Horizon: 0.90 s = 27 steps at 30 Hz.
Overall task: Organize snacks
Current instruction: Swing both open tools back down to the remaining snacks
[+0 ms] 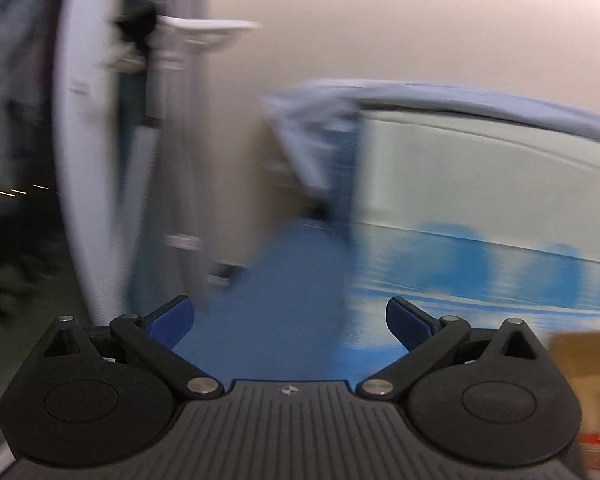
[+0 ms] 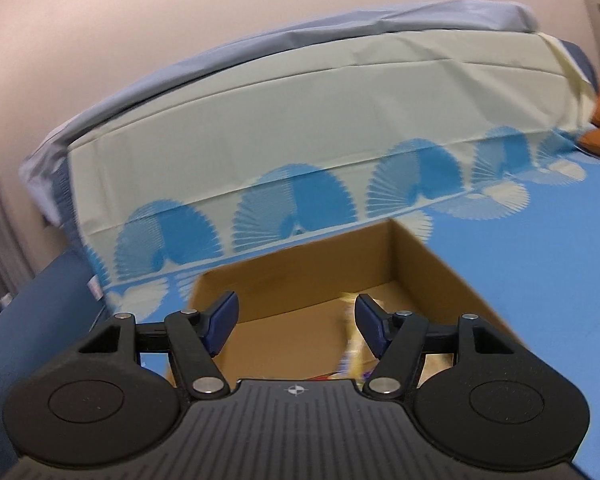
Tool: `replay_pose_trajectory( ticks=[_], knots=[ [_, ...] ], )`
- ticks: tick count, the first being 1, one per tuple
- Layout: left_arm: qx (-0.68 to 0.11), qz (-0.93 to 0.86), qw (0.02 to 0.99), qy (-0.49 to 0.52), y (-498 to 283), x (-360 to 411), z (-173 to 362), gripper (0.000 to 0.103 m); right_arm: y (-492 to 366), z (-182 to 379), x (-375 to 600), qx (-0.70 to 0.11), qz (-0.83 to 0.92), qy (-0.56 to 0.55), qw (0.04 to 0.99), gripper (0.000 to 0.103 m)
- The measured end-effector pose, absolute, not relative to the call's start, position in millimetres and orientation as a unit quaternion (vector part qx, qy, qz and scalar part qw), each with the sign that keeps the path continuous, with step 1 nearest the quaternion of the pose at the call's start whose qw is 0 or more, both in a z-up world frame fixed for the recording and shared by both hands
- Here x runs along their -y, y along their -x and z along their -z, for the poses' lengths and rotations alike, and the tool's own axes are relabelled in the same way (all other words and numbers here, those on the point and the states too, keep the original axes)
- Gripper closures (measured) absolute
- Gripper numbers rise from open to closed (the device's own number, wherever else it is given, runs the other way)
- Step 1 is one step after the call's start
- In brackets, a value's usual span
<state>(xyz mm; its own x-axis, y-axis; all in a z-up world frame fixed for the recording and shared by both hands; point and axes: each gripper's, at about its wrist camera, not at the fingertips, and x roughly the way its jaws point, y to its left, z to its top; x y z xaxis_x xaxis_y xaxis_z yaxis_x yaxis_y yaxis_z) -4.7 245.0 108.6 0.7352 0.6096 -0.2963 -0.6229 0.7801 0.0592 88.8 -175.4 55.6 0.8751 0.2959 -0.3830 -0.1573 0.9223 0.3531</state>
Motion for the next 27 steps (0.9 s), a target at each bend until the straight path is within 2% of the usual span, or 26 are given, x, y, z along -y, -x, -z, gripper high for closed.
replay_pose_trajectory(
  ticks=[4,7,9,11,15,16,18,20,22,24,26,27],
  knots=[
    [-0.167,-0.419,0.892,0.035,12,-304,-99,0.000,-84,-60,151,-0.216,-0.148,-0.137,0.955,0.037],
    [-0.170,-0.413,0.892,0.066,1,-326,-86,0.001,-84,-60,137,-0.219,-0.161,-0.125,0.954,0.037],
    [-0.132,-0.355,0.920,0.101,-3,-320,-88,0.001,-84,-60,127,-0.220,-0.168,-0.115,0.954,0.037],
    [-0.102,-0.288,0.948,0.085,-10,-301,-90,0.000,-83,-60,118,-0.221,-0.174,-0.106,0.954,0.037],
    [-0.120,-0.221,0.965,0.070,-34,-259,-64,0.001,-82,-59,102,-0.222,-0.188,-0.091,0.952,0.037],
    [-0.149,-0.214,0.964,0.054,-43,-248,-50,0.003,-82,-58,98,-0.223,-0.191,-0.087,0.952,0.037],
    [-0.211,-0.209,0.955,0.019,-61,-231,-16,0.027,-82,-57,90,-0.225,-0.196,-0.080,0.951,0.037],
    [-0.298,-0.209,0.931,-0.008,-82,-220,24,0.038,-82,-57,83,-0.225,-0.202,-0.074,0.950,0.037],
    [-0.343,-0.227,0.910,-0.052,-93,-216,61,0.044,-82,-57,77,-0.226,-0.211,-0.068,0.948,0.037],
    [-0.364,-0.243,0.891,-0.123,-101,-207,87,0.043,-81,-56,69,-0.227,-0.219,-0.063,0.947,0.037],
    [-0.381,-0.249,0.879,-0.140,-105,-209,106,0.045,-80,-55,63,-0.228,-0.227,-0.057,0.945,0.037],
    [-0.368,-0.252,0.885,-0.135,-100,-213,107,0.054,-80,-55,60,-0.229,-0.230,-0.055,0.944,0.037]
  ],
)
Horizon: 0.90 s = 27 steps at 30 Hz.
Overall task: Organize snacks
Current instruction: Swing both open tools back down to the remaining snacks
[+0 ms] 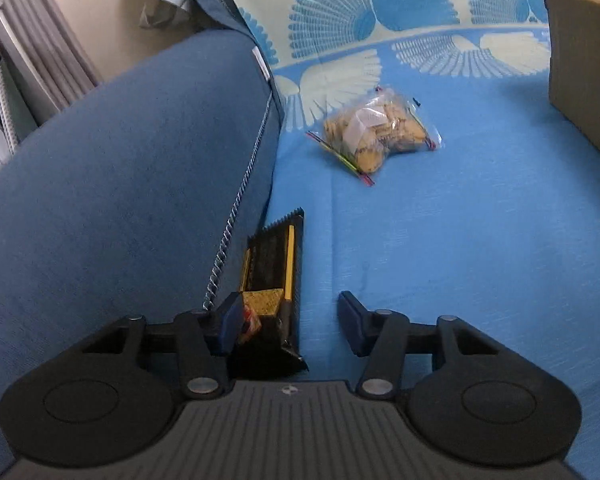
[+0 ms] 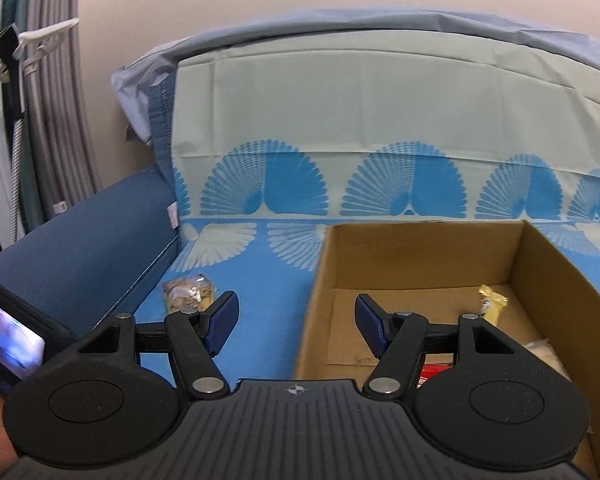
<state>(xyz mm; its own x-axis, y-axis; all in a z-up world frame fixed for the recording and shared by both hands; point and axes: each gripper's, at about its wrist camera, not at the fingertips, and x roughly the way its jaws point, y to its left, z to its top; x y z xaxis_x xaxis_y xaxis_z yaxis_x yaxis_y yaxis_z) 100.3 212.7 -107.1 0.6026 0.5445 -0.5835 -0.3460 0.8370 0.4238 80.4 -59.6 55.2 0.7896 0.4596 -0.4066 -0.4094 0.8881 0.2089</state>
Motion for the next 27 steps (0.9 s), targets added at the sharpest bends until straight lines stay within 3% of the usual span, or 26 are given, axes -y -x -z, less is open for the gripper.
replay_pose_trajectory(
  ticks=[2,5,9,13,16,17,18,19,22,25,27],
  knots=[
    [-0.376,-0.260,0.881,-0.125,-95,-214,108,0.083,-81,-54,53,-0.233,-0.235,-0.048,0.942,0.037],
    [-0.366,-0.247,0.894,-0.074,-82,-218,95,0.103,-80,-52,45,-0.236,-0.240,-0.040,0.941,0.037],
    [-0.307,-0.193,0.931,0.030,-40,-214,64,0.103,-79,-52,37,-0.236,-0.249,-0.034,0.939,0.037],
    [-0.310,-0.144,0.932,0.122,-15,-215,79,0.103,-77,-51,29,-0.235,-0.256,-0.028,0.937,0.037],
    [-0.327,-0.161,0.923,0.127,-22,-217,87,0.090,-75,-50,19,-0.234,-0.266,-0.019,0.935,0.037],
    [-0.314,-0.169,0.925,0.129,-21,-219,87,0.070,-74,-50,16,-0.232,-0.270,-0.015,0.934,0.037],
    [-0.309,-0.178,0.926,0.127,-21,-218,88,0.043,-72,-50,13,-0.228,-0.274,-0.010,0.934,0.037],
    [-0.307,-0.196,0.924,0.116,-23,-218,90,0.032,-71,-49,11,-0.224,-0.277,-0.005,0.934,0.037],
    [-0.308,-0.230,0.920,0.080,-33,-215,93,0.029,-68,-48,4,-0.219,-0.287,0.006,0.933,0.037],
    [-0.313,-0.270,0.910,0.025,-42,-207,99,0.036,-66,-45,-1,-0.218,-0.294,0.015,0.931,0.037],
    [-0.318,-0.289,0.903,0.004,-47,-210,104,0.050,-65,-44,-4,-0.219,-0.298,0.022,0.929,0.037]
  ],
)
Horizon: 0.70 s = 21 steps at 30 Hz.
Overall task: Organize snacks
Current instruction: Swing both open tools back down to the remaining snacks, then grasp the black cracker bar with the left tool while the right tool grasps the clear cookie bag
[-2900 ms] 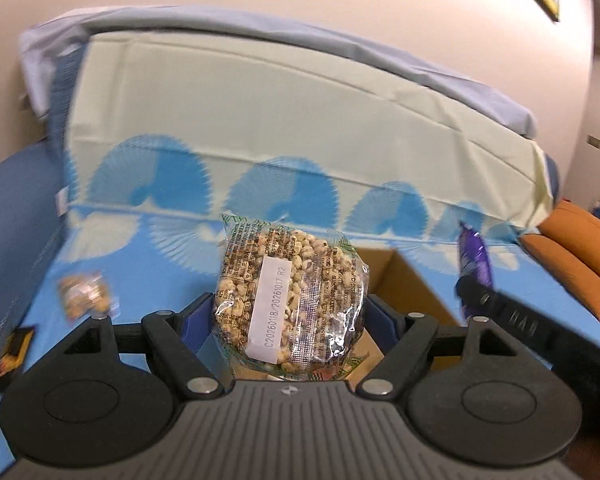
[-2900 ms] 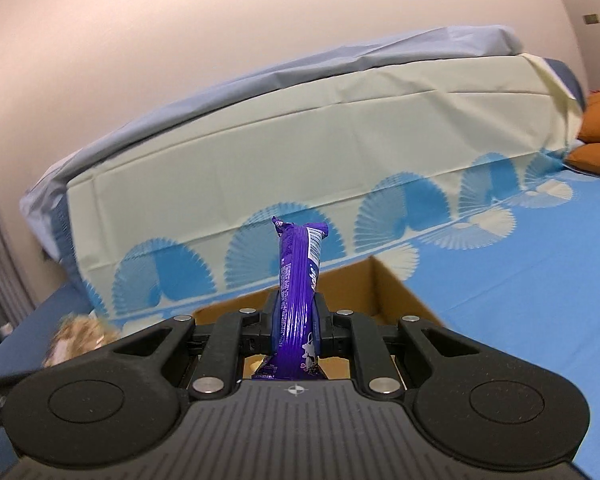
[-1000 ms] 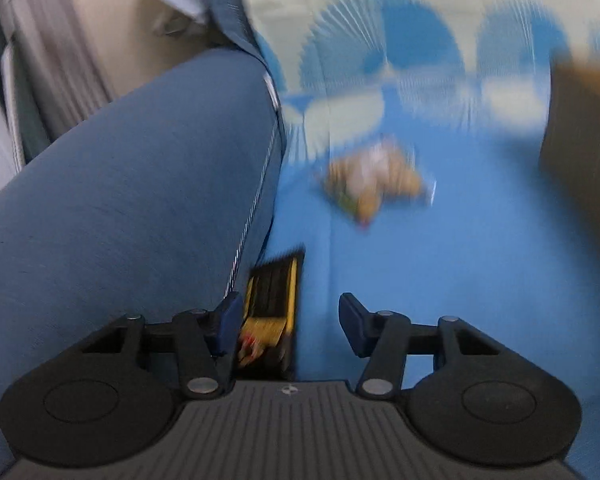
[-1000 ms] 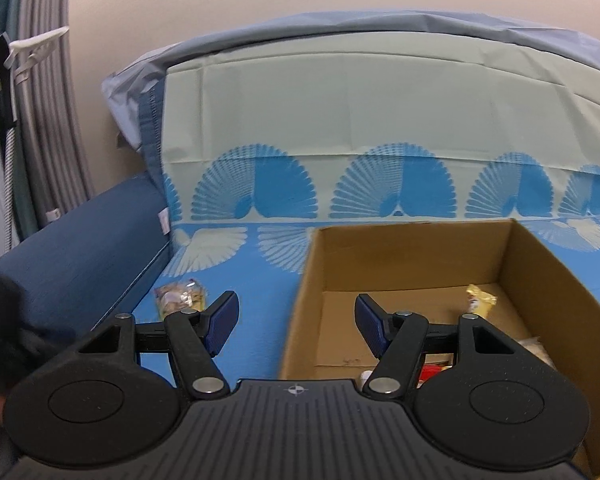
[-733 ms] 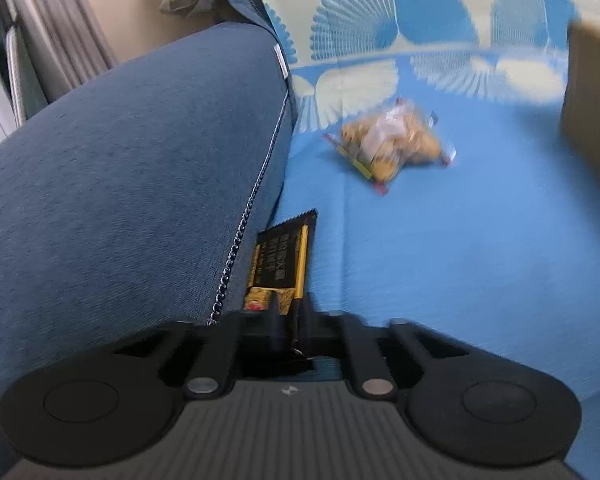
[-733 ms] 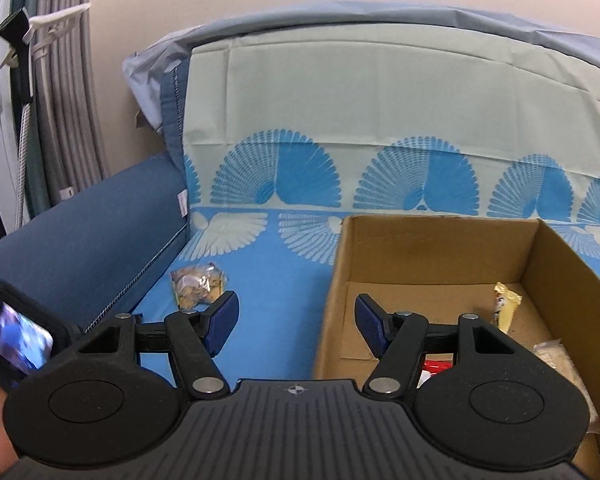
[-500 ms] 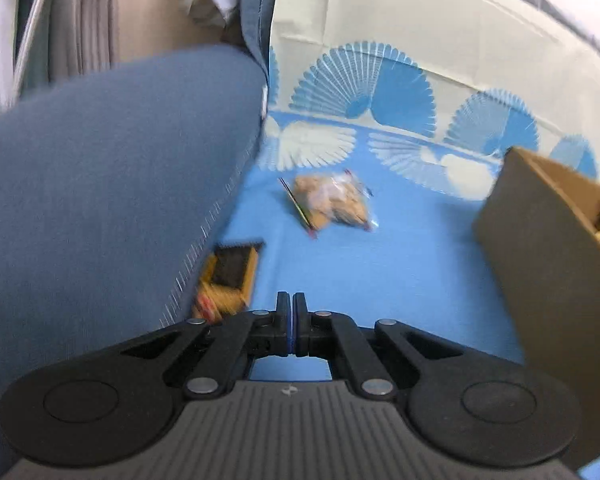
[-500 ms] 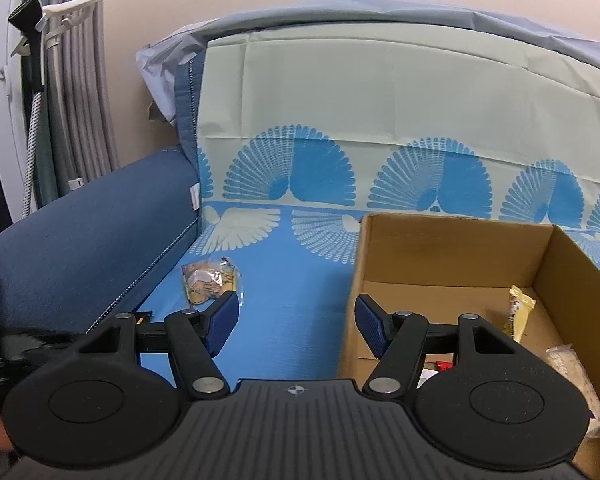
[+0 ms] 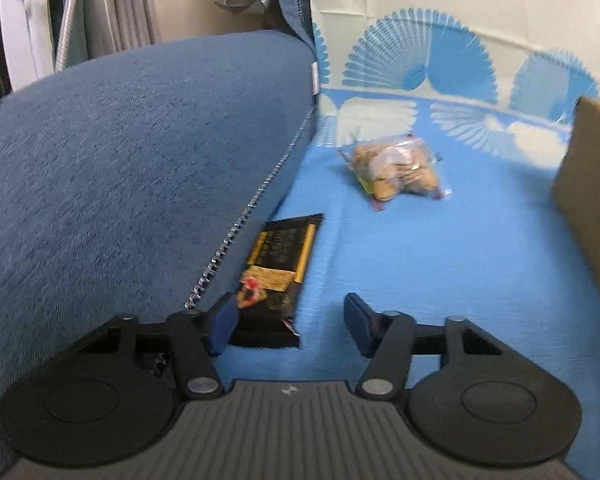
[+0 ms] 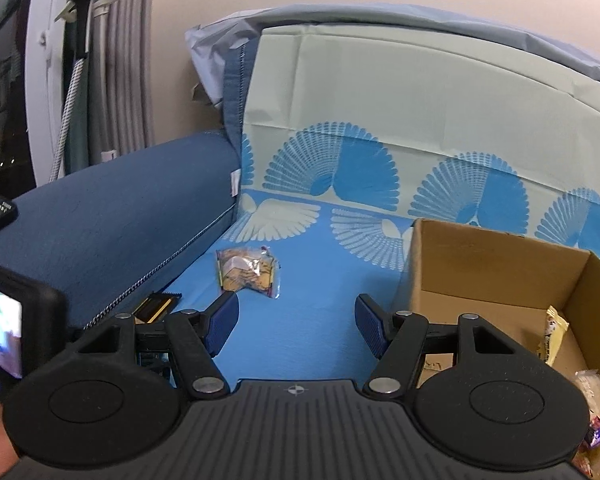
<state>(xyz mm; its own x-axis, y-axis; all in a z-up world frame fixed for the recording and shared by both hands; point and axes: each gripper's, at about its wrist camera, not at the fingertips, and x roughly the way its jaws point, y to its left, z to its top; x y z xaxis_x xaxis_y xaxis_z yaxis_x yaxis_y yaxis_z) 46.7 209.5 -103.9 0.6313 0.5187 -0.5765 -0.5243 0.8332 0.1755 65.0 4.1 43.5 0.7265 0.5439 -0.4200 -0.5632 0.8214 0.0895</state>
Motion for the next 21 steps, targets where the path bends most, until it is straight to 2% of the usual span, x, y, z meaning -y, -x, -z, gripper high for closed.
replay_pose_trajectory(
  ticks=[2,5,8,12,18,21],
  knots=[
    [-0.332,-0.308,0.892,-0.002,-56,-217,113,0.064,-65,-43,-6,-0.219,-0.300,0.027,0.928,0.037],
    [-0.329,-0.307,0.893,0.005,-58,-225,113,0.070,-65,-42,-8,-0.223,-0.300,0.028,0.927,0.037],
    [-0.299,-0.302,0.905,0.019,-49,-228,103,0.088,-68,-41,-9,-0.232,-0.295,0.023,0.926,0.037],
    [-0.258,-0.254,0.932,0.027,-31,-222,84,0.090,-71,-41,-10,-0.238,-0.289,0.019,0.927,0.037],
    [-0.205,-0.175,0.948,0.172,9,-230,62,0.092,-75,-43,-10,-0.245,-0.287,0.011,0.926,0.037],
    [-0.211,-0.160,0.932,0.246,23,-235,65,0.091,-79,-48,-9,-0.249,-0.286,0.006,0.925,0.036]
  ],
)
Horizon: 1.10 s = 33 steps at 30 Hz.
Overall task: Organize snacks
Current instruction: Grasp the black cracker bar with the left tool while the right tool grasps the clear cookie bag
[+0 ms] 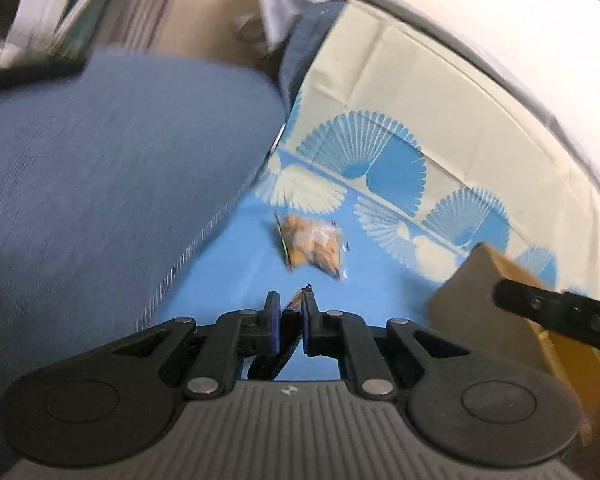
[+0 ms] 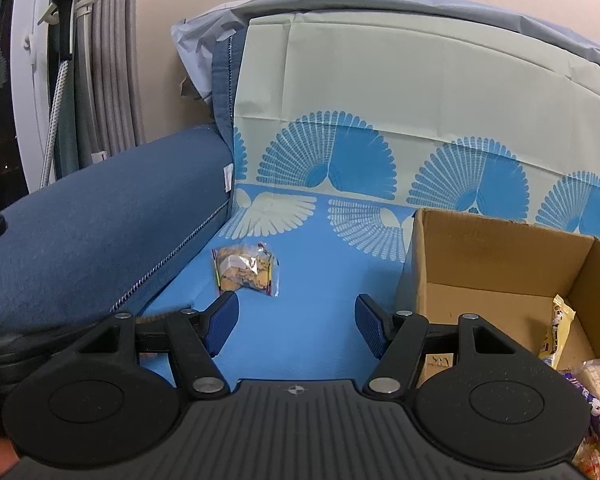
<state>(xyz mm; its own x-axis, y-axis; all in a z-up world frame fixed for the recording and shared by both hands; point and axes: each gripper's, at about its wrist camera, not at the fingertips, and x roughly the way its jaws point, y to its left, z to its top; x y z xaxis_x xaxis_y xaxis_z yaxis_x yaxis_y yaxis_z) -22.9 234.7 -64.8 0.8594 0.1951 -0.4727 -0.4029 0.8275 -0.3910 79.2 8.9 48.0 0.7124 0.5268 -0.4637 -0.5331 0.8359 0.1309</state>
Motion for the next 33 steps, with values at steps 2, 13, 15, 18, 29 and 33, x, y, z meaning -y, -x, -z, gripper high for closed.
replay_pose_trajectory(
  ticks=[2,13,15,18,29,33],
  knots=[
    [-0.242,-0.166,0.921,0.258,20,-234,72,0.090,-84,-52,-9,-0.255,-0.287,-0.005,0.923,0.034],
    [-0.277,-0.199,0.912,0.230,-2,-231,86,0.028,-125,-63,-59,-0.306,-0.334,-0.017,0.891,0.011],
    [-0.285,-0.196,0.908,0.237,-4,-235,90,0.028,-134,-63,-75,-0.310,-0.345,-0.001,0.886,0.008],
    [-0.291,-0.188,0.907,0.241,-5,-236,91,0.028,-155,-56,-104,-0.322,-0.356,0.023,0.877,0.003],
    [-0.308,-0.154,0.909,0.233,-13,-231,94,0.027,-254,21,-193,-0.410,-0.320,0.048,0.853,0.003],
    [-0.322,-0.144,0.909,0.221,-18,-226,98,0.027,-276,35,-200,-0.423,-0.320,0.061,0.846,0.006]
  ],
)
